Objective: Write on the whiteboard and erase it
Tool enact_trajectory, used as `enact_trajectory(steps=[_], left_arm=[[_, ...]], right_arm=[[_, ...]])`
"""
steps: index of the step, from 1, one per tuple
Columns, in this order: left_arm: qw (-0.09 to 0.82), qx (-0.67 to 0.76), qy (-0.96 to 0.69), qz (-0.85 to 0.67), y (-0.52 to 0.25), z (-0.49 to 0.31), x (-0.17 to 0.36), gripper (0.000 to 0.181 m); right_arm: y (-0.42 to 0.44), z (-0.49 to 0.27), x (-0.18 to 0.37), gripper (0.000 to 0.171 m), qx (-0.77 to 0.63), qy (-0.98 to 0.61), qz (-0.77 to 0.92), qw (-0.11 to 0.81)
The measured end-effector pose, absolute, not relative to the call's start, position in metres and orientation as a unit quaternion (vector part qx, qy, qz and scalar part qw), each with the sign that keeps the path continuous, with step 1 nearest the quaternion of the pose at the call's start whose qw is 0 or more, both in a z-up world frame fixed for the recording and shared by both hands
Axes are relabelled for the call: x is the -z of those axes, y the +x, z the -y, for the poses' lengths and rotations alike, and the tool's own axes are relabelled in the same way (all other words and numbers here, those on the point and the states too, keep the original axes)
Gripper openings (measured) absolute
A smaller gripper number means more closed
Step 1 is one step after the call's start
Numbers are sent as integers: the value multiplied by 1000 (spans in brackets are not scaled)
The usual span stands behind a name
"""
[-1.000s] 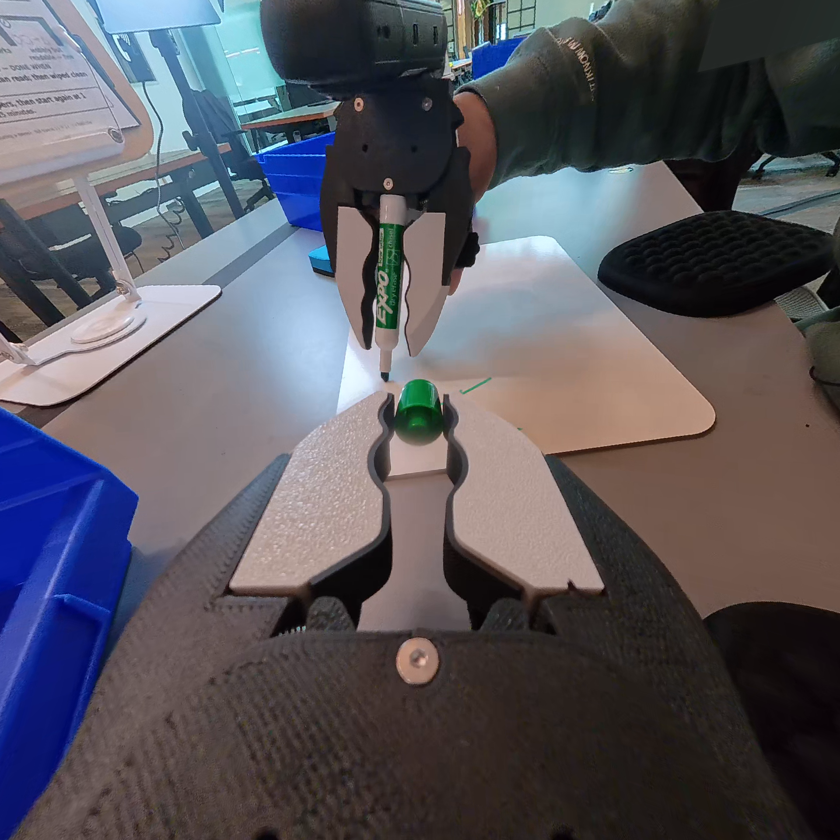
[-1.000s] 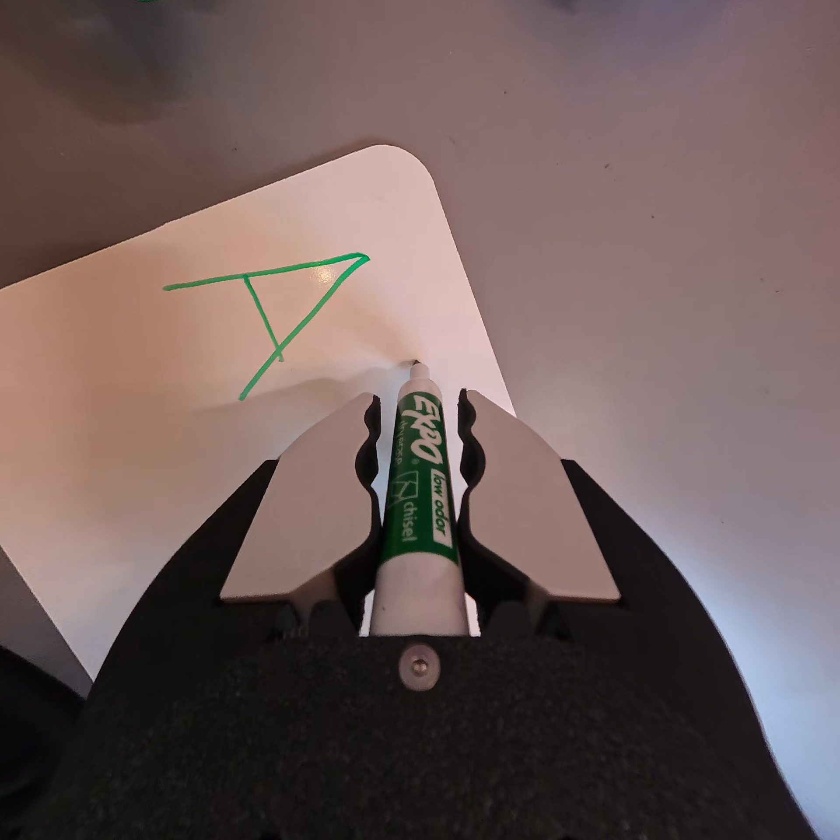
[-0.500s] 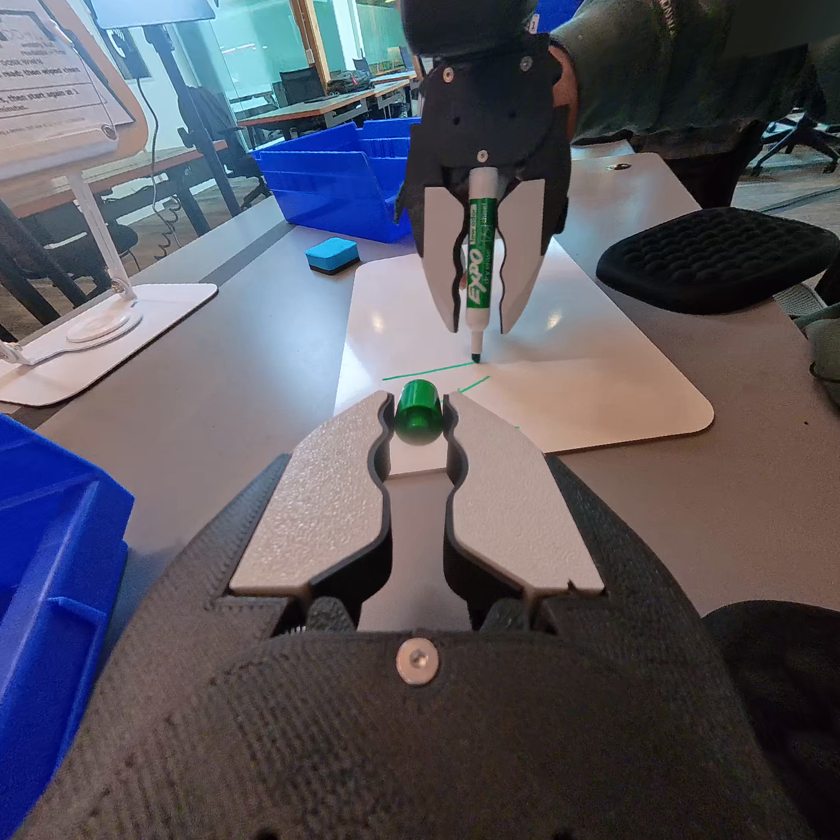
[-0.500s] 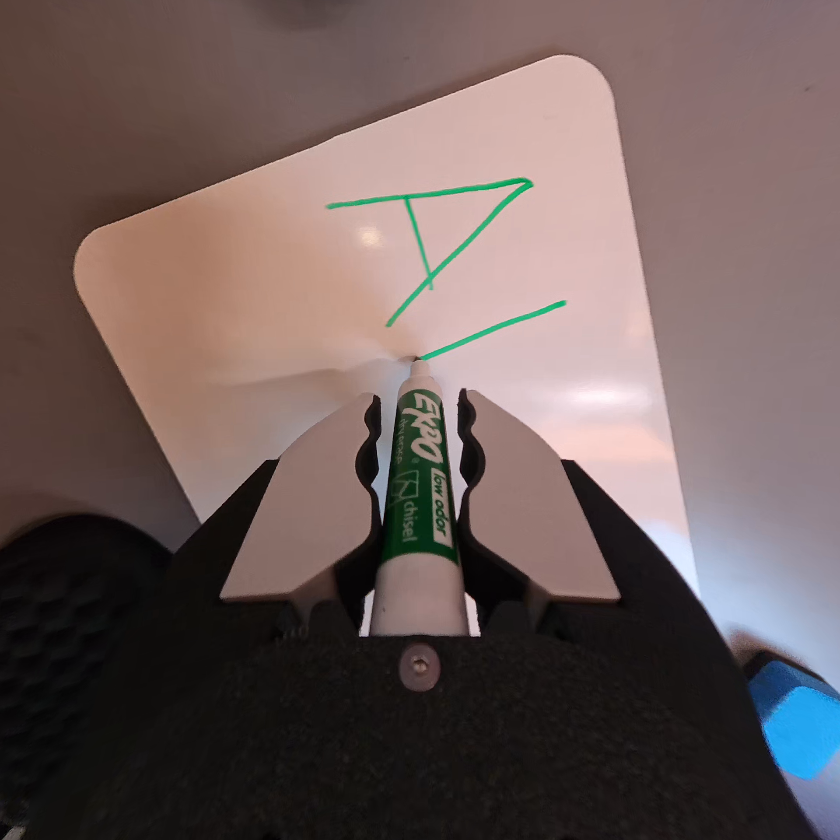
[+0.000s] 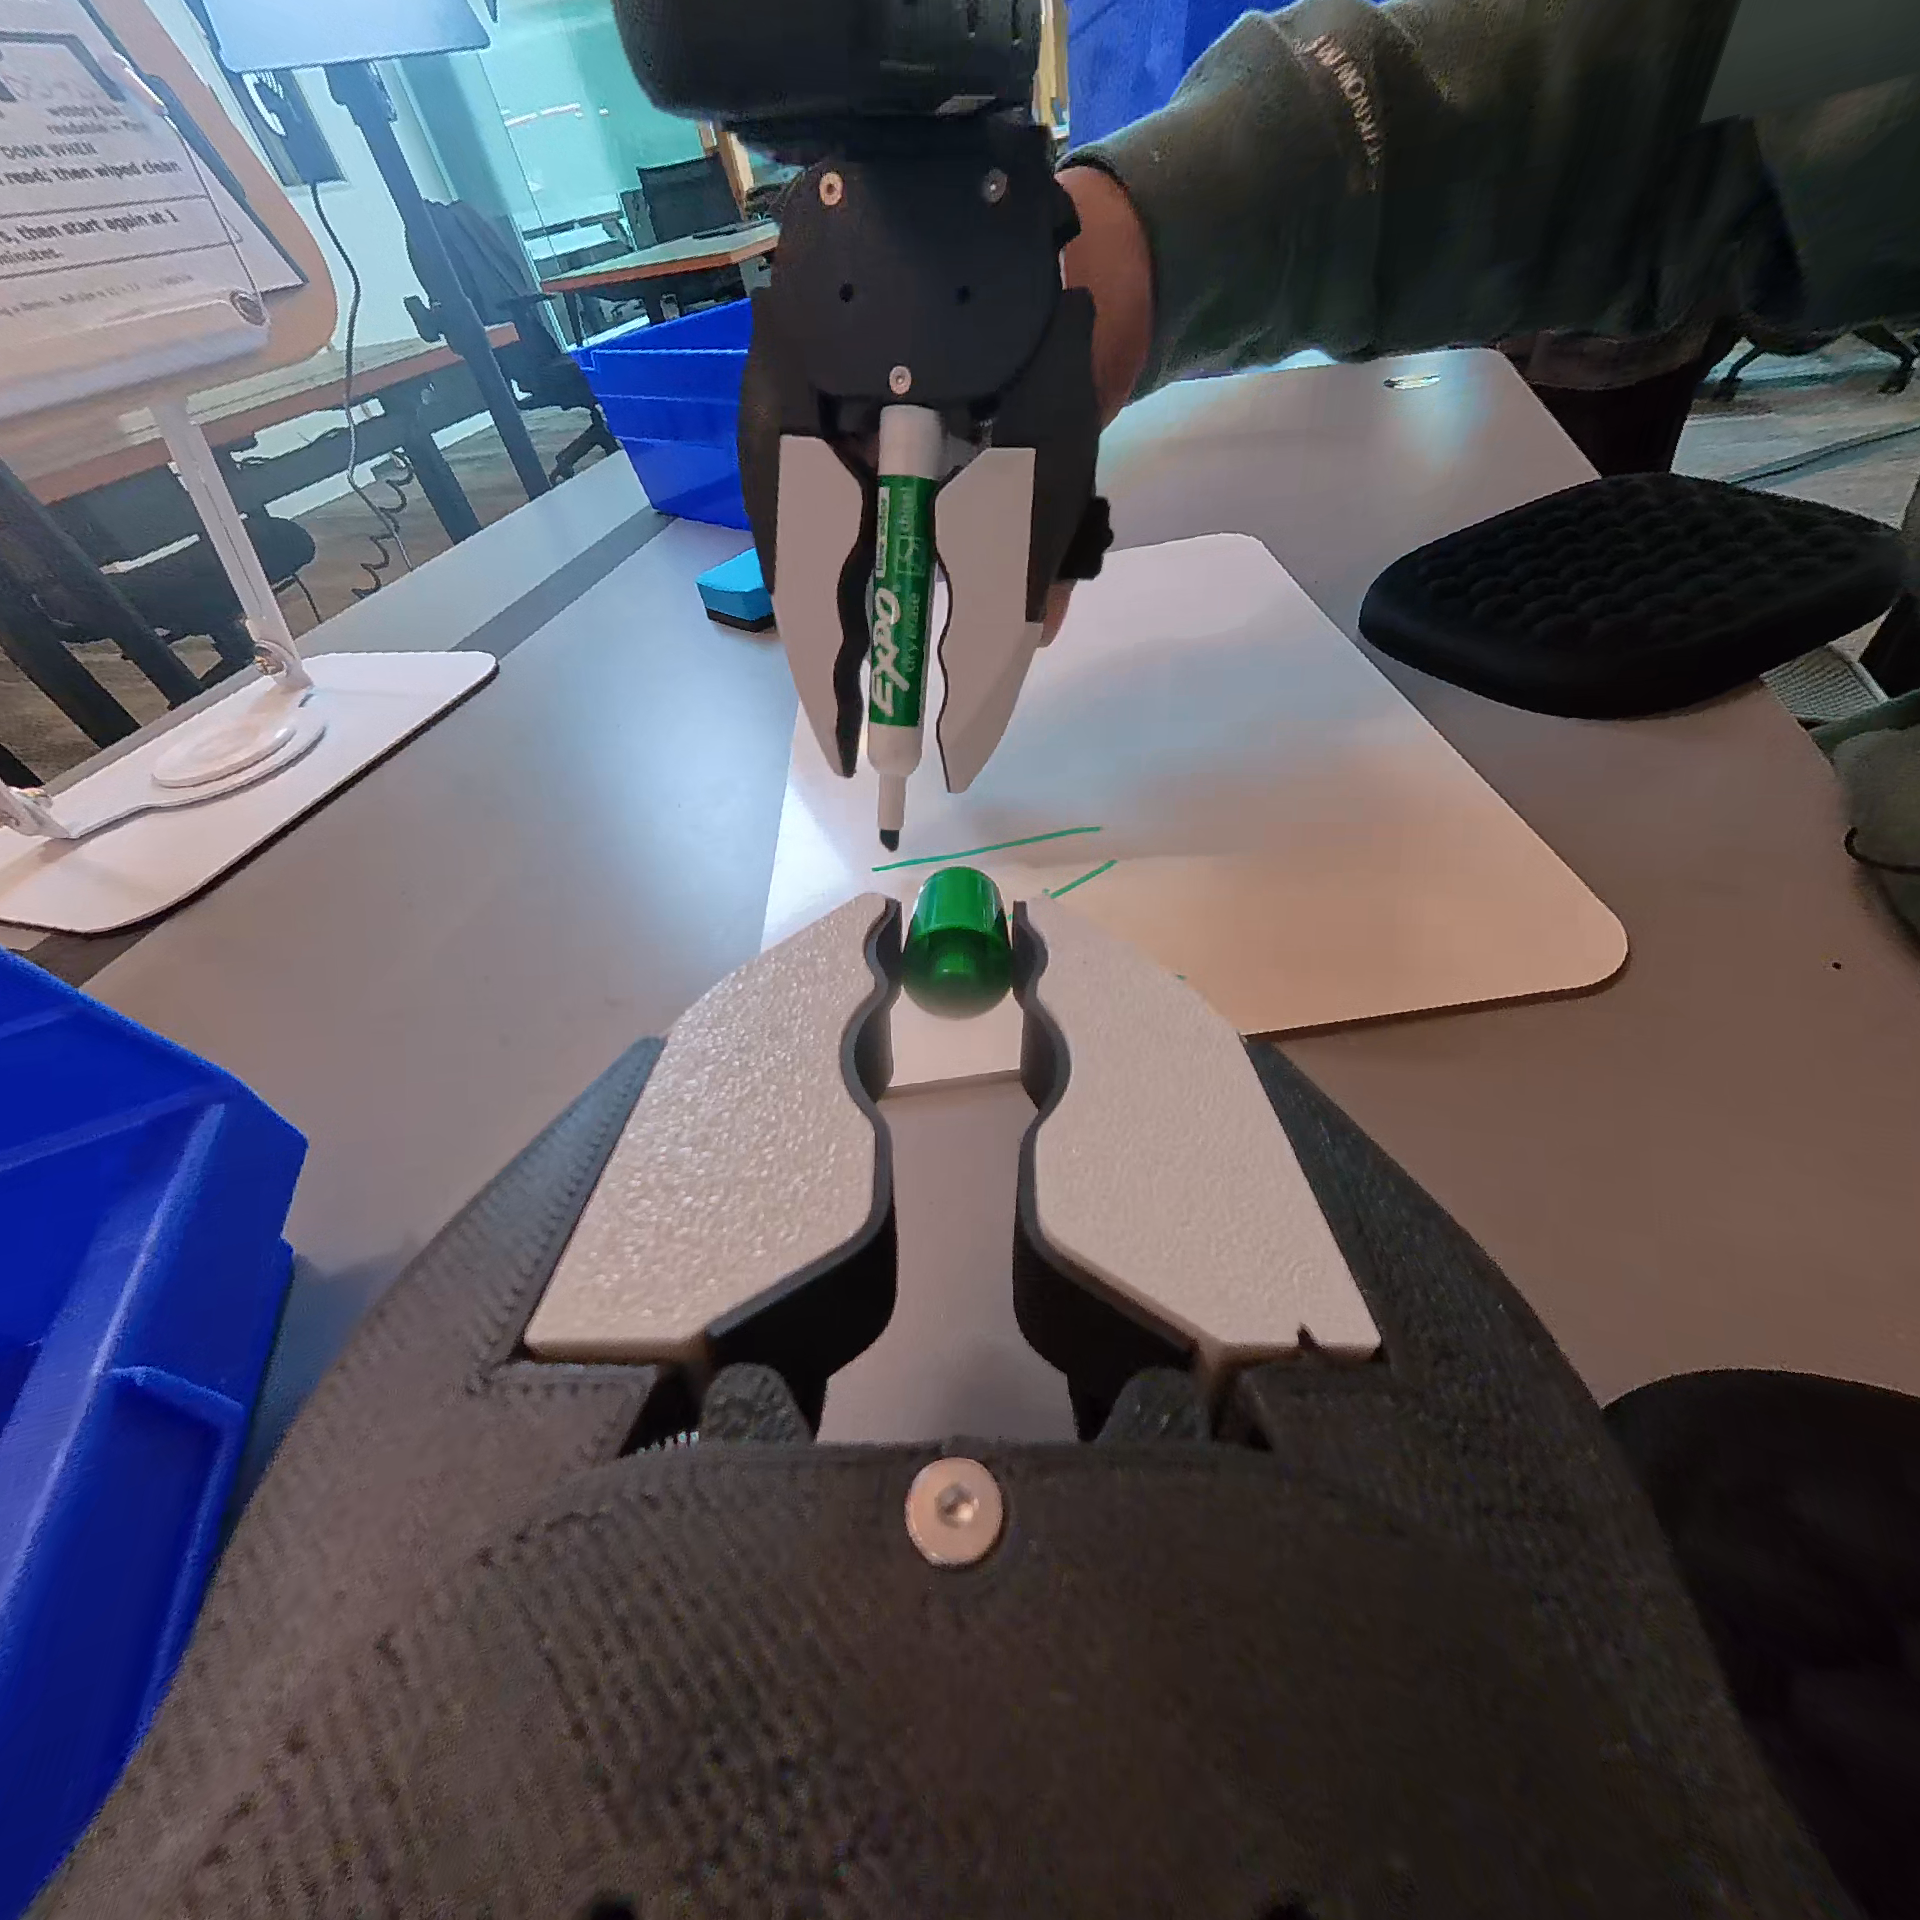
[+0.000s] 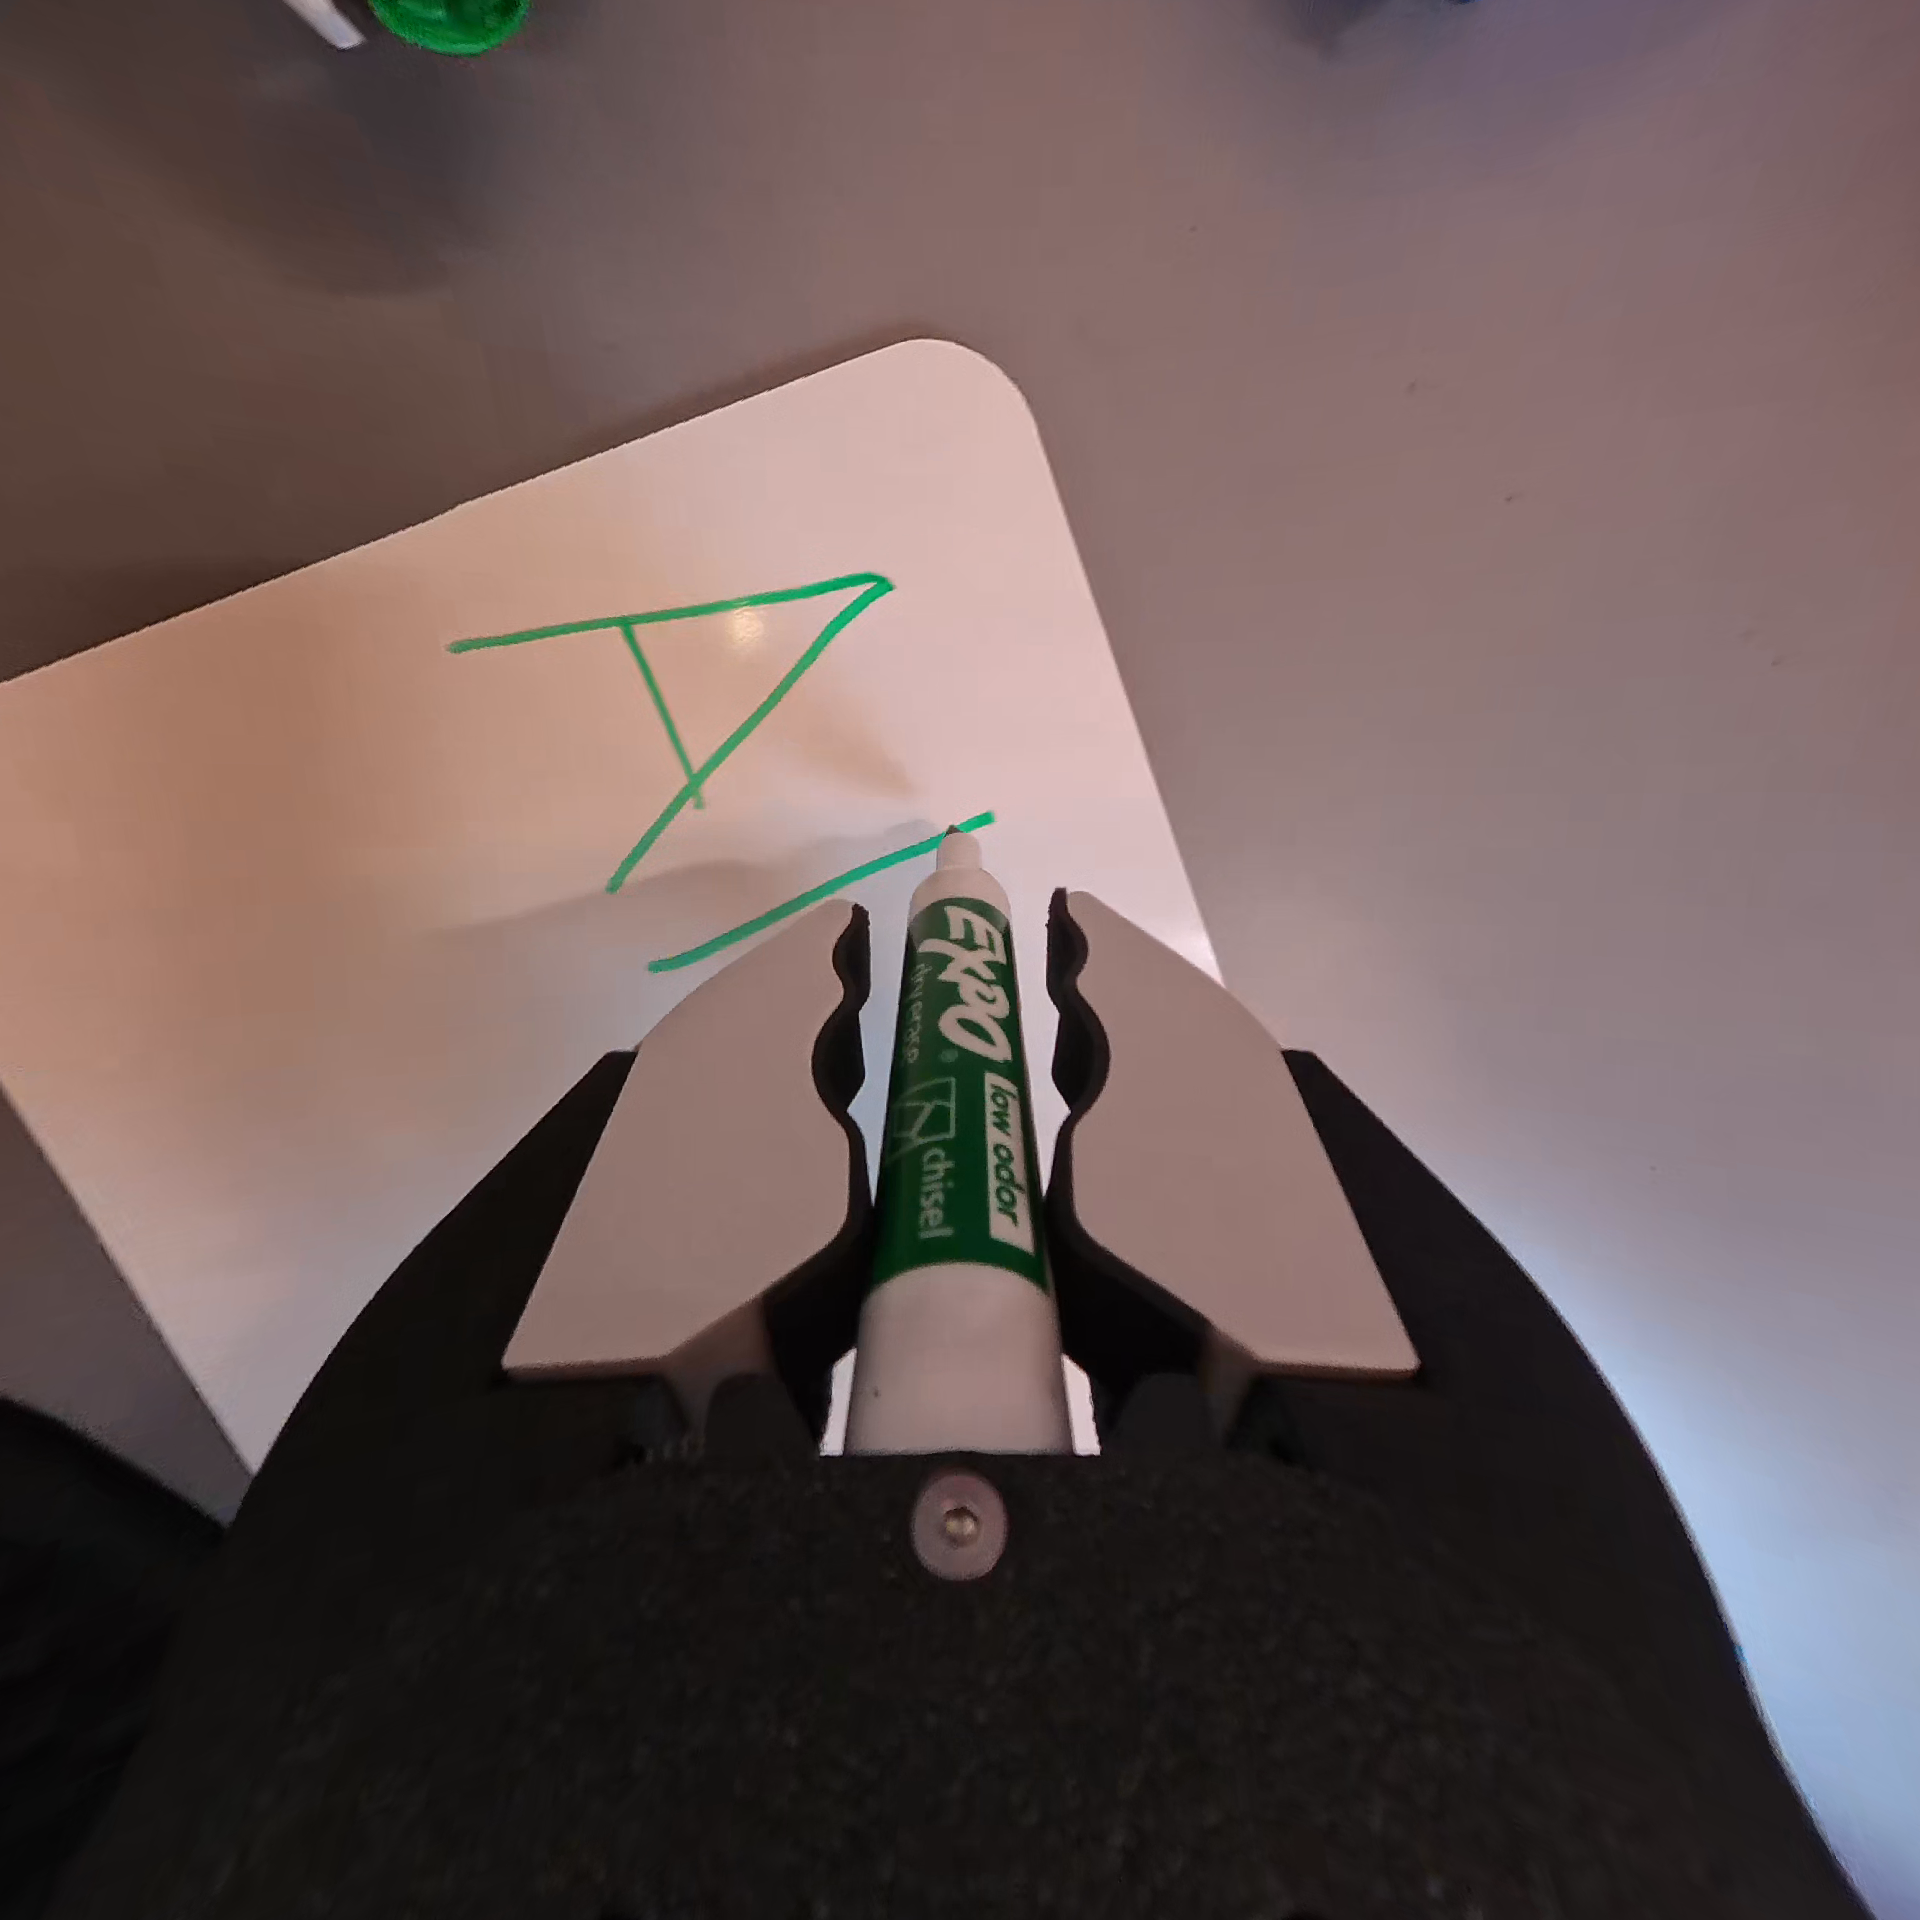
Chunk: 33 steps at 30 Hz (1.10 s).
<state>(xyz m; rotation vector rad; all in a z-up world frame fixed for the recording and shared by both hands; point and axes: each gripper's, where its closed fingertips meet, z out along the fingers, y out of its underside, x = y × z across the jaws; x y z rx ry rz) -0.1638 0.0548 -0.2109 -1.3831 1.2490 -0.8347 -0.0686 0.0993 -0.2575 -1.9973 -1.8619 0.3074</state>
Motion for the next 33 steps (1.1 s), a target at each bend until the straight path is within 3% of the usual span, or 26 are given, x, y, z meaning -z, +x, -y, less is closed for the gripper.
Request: enact_trajectory(steps=[15,33], left_arm=[[521,349,-578,-523,-164,-55,211,20],[517,347,-579,-526,-163,-53,213,20]], right_arm=[[-46,-118,265,33,-72,-731,651,192],[-51,-76,265,33,-88,-714,671,182]])
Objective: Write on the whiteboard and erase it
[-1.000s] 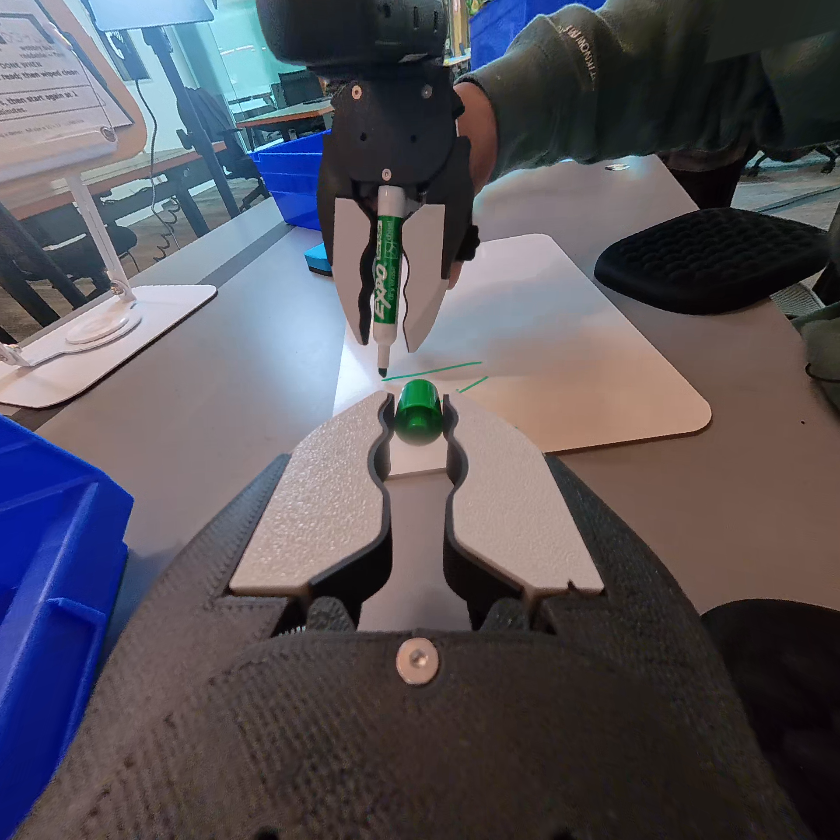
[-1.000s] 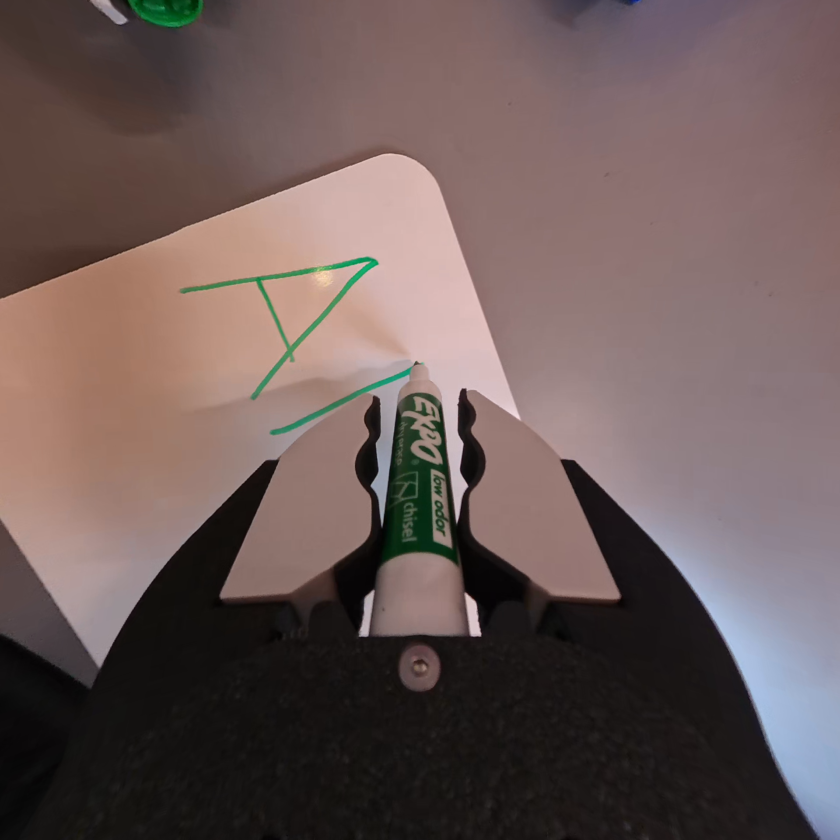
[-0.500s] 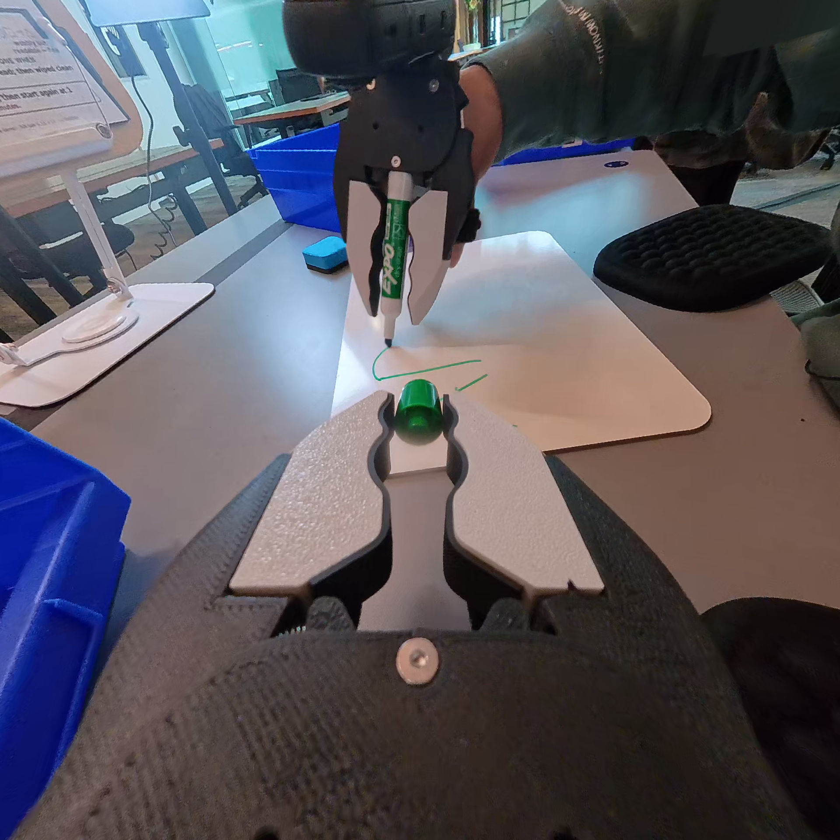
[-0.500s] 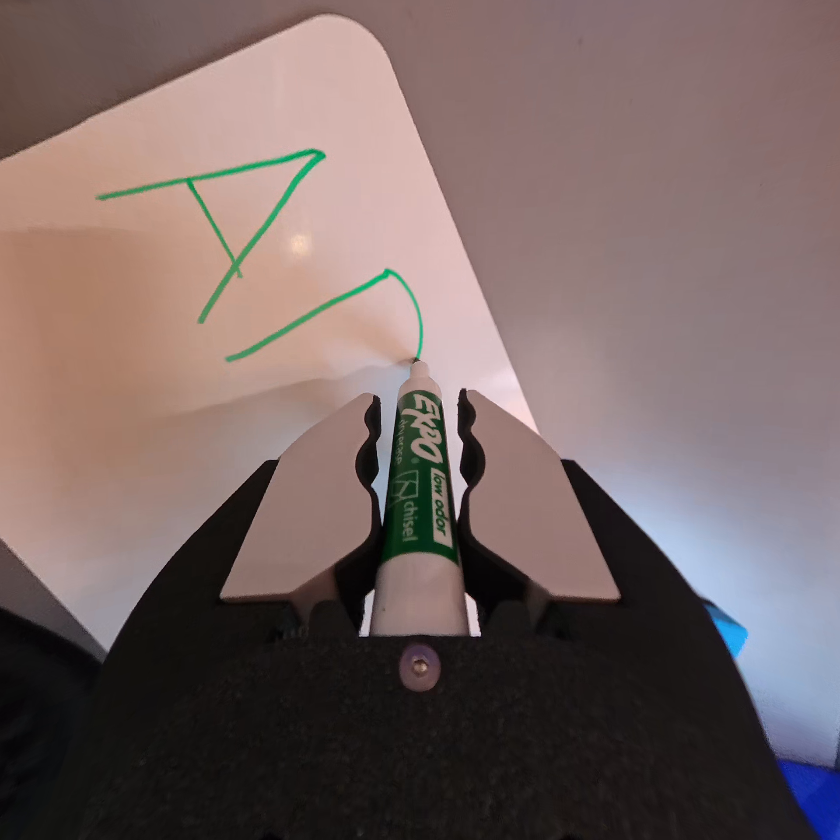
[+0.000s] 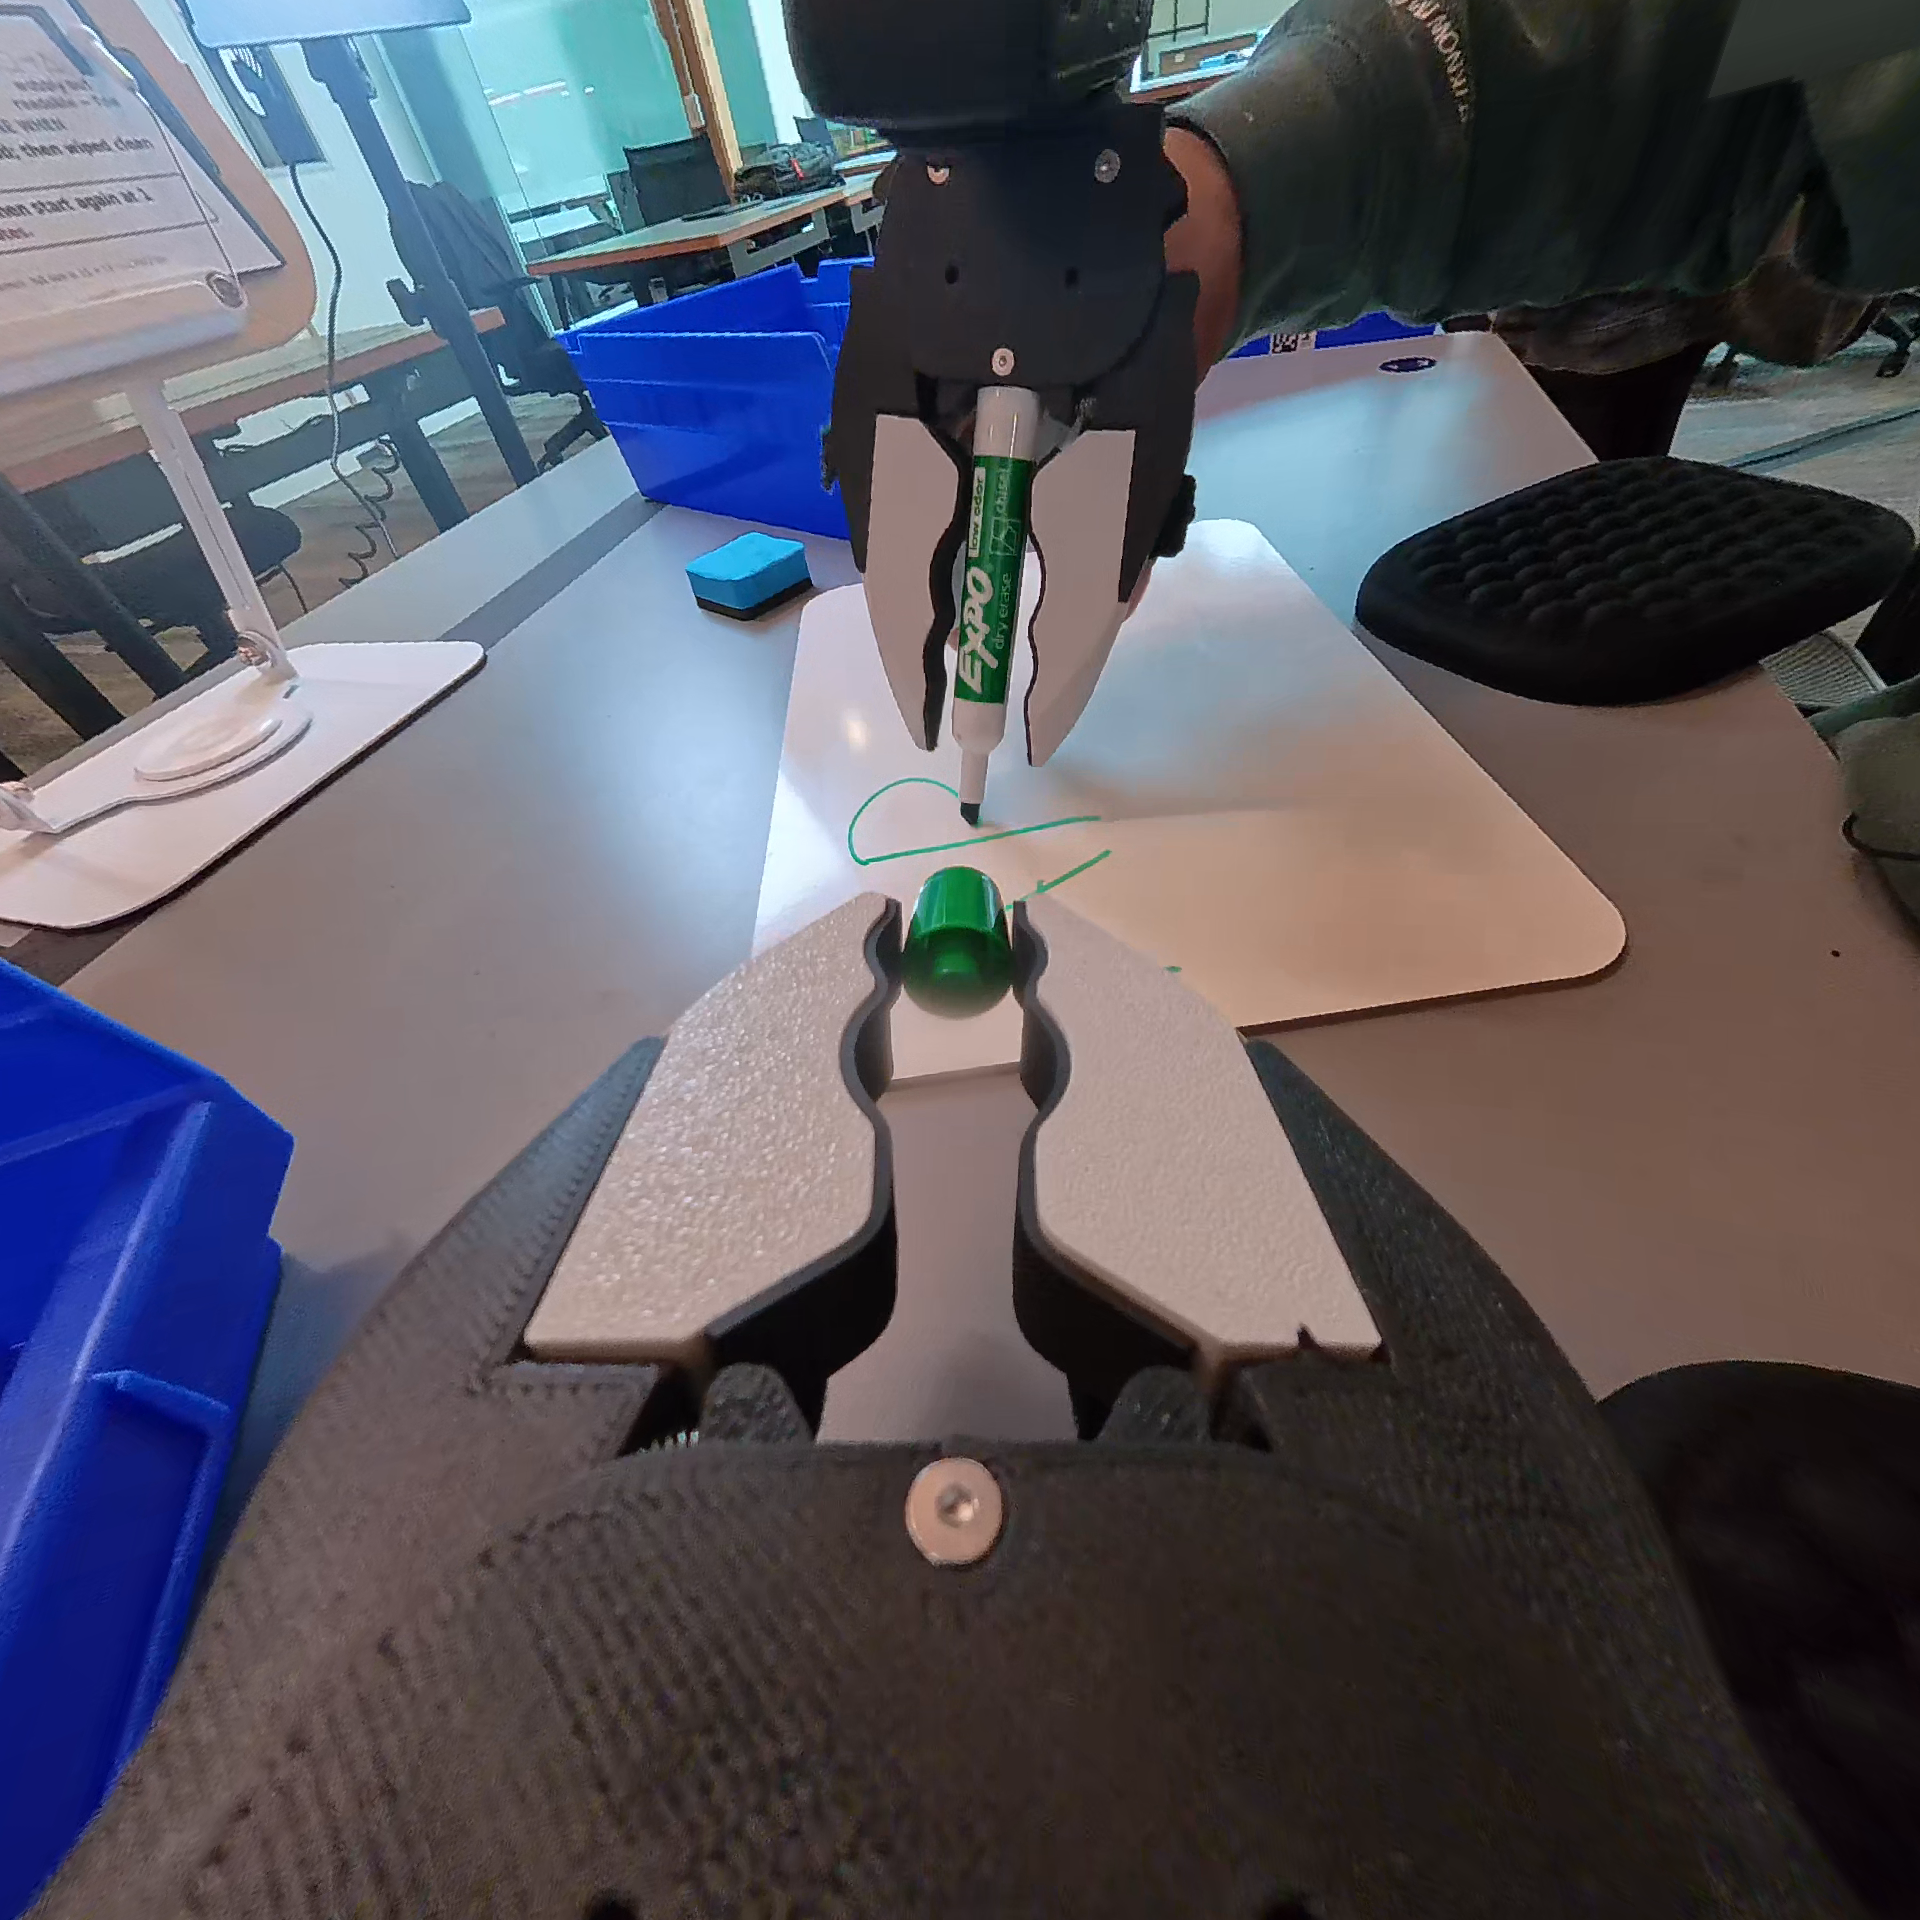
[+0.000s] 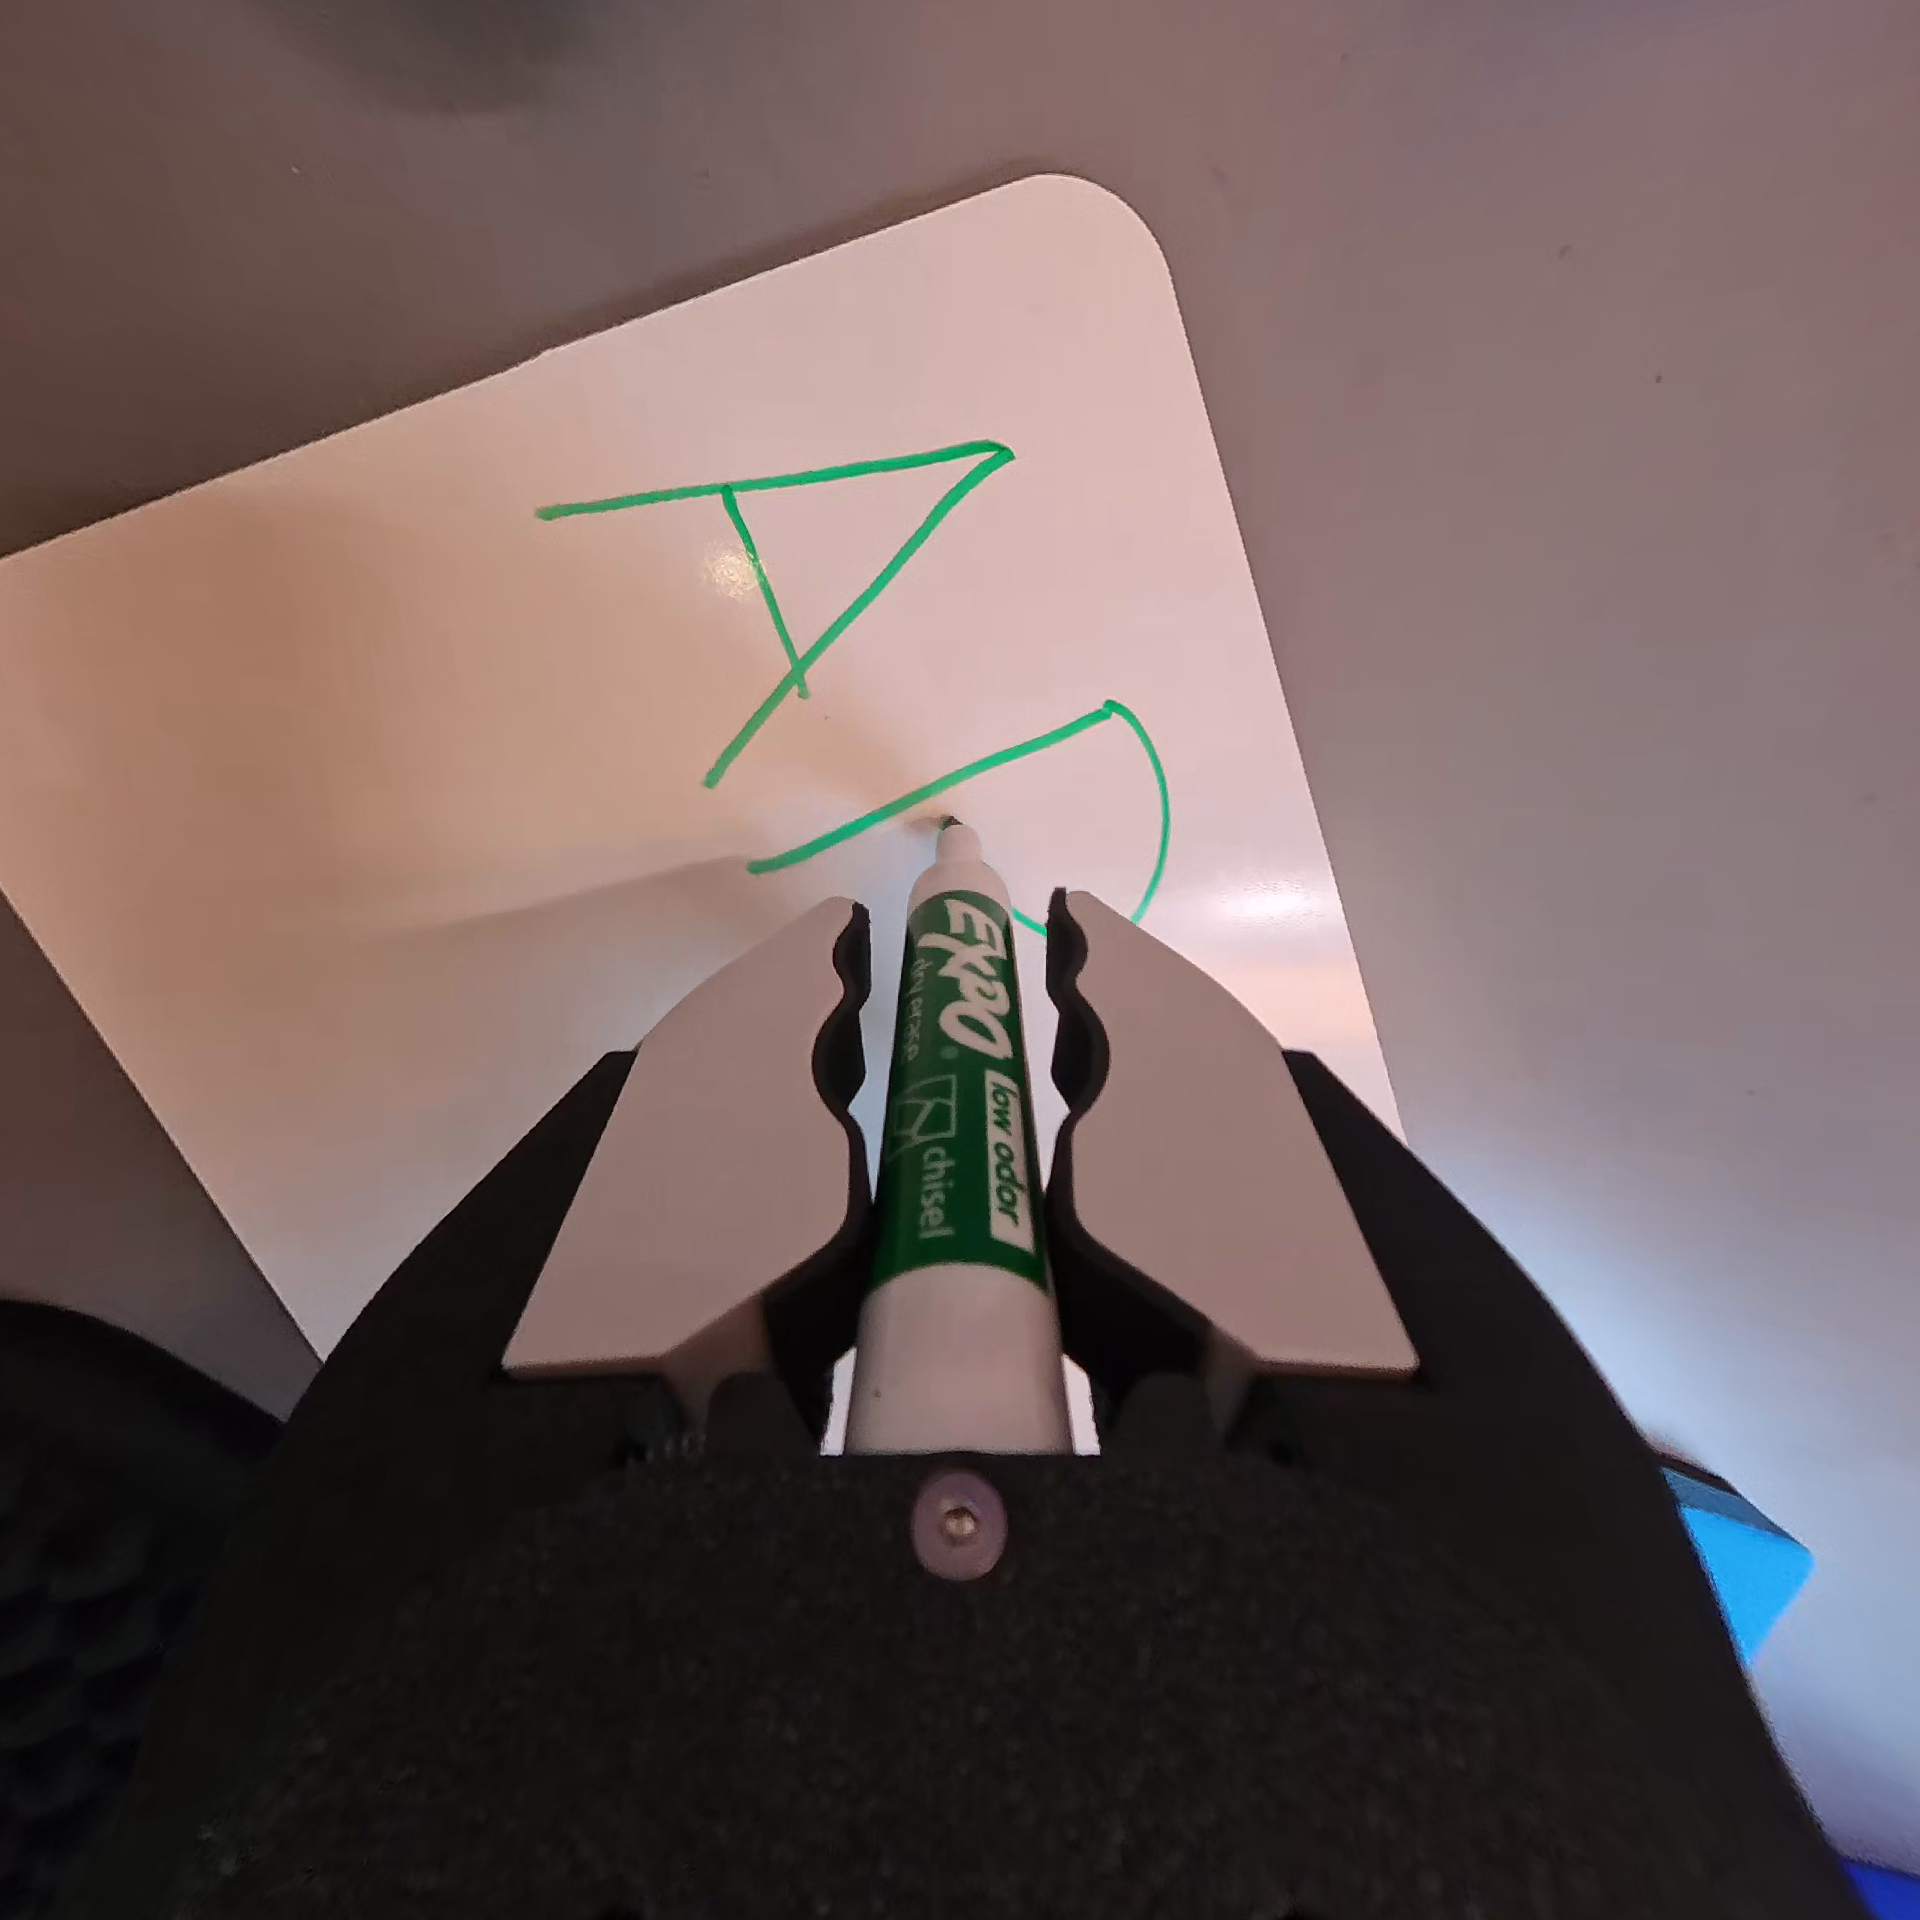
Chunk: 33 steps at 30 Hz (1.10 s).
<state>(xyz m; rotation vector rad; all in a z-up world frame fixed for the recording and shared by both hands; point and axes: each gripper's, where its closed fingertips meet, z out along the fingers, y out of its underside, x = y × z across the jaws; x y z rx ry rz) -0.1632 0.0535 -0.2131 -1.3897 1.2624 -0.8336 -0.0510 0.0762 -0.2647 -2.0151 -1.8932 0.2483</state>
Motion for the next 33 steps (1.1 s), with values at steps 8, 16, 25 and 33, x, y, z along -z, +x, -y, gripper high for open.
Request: enact_trajectory(steps=[8,16,25,33], left_arm=[[516,348,-581,-524,-164,-54,214,20],[518,347,-583,-521,-165,-55,213,20],[516,346,-581,-525,-165,-52,214,20],[515,350,-583,-522,-166,-52,213,20]], right_arm=[[-11,-80,264,33,-65,-743,643,174],[-4,-55,264,34,-74,-743,645,163],[-45,-38,264,34,-112,-711,671,179],[2,-75,247,34,-107,-756,606,225]])
